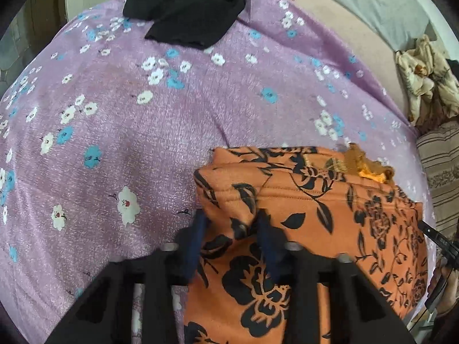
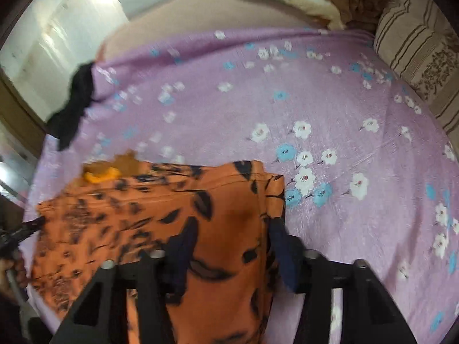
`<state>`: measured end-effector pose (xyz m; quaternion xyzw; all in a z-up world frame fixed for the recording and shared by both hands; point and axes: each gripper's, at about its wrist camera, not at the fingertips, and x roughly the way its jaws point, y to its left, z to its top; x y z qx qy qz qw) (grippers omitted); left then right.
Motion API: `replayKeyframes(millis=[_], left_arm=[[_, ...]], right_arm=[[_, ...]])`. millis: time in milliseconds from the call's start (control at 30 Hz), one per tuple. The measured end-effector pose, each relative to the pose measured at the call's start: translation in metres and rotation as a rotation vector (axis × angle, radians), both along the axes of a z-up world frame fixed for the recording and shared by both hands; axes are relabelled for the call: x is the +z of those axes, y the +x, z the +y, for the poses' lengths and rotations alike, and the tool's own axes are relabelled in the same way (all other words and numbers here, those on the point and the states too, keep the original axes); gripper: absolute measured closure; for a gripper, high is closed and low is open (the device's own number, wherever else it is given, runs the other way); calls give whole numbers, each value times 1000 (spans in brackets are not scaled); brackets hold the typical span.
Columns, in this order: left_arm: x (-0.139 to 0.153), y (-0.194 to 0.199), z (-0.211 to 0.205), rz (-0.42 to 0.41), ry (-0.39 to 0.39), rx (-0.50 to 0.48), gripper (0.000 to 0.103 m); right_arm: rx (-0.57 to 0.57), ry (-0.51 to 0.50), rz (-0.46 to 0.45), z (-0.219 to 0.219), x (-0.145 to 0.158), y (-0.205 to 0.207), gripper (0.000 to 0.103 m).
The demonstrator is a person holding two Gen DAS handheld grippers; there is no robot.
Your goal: Fold small clothes
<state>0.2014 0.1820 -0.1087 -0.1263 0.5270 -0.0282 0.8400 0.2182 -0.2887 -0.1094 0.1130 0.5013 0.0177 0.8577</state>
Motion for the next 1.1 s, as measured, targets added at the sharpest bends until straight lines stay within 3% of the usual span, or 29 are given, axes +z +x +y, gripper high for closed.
replayKeyframes(millis=[67, 233, 300, 333, 400, 433, 467, 500, 600, 700, 767, 800, 833, 867, 933, 1000, 1033, 1067, 1100], left_arm=[[3, 1, -2, -11, -7, -16, 88], [39, -7, -18, -161, 64, -65, 90], [43, -7, -22, -200, 75, -62, 89], [35, -2, -24, -182, 86, -49, 87], [1, 15, -23, -41, 147, -20, 69], [-4, 15, -19, -44, 132, 0, 63], [-3, 12, -14, -72, 118, 26, 49], [0, 10, -8, -72, 123, 54, 44], [16, 0, 8, -93, 113, 86, 44], [49, -25, 22, -185, 128, 120, 44], [59, -44, 19, -219, 105, 94, 44], [64, -55, 14, -233, 89, 71, 44], [66, -65, 9, -243, 79, 43, 44], [66, -78, -1, -256, 77, 3, 44], [54, -96, -21, -238, 117, -56, 44], [24, -103, -31, -140, 154, -92, 44], [-4, -103, -34, -40, 181, -101, 46], [-11, -108, -35, -54, 195, -104, 45], [-2, -120, -40, -115, 245, -109, 45]], right_arm=[[15, -25, -15, 10, 2, 4, 97], [5, -111, -191, 17, 56, -17, 97], [-40, -130, -213, 9, 60, -20, 97], [-62, -124, -186, 4, 53, -15, 97], [-94, -52, -81, -10, 20, -4, 97], [-84, -4, -10, -14, -2, 3, 93], [-85, 19, 14, -16, -15, 4, 92], [-95, 29, -33, -17, -13, 0, 92], [-138, 15, -67, -22, 3, -12, 73], [-179, -12, -135, -23, 28, -32, 70], [-166, 59, -204, -18, 52, -53, 66], [-126, 132, -223, -10, 59, -63, 58], [-98, 175, -227, -7, 61, -71, 35], [-30, 257, -224, 5, 62, -81, 25], [60, 361, -207, 23, 53, -93, 25], [81, 430, -142, 31, 24, -102, 25], [66, 425, -88, 32, 7, -101, 25], [22, 431, -5, 25, -18, -98, 33], [-38, 471, -27, 14, -24, -103, 41]])
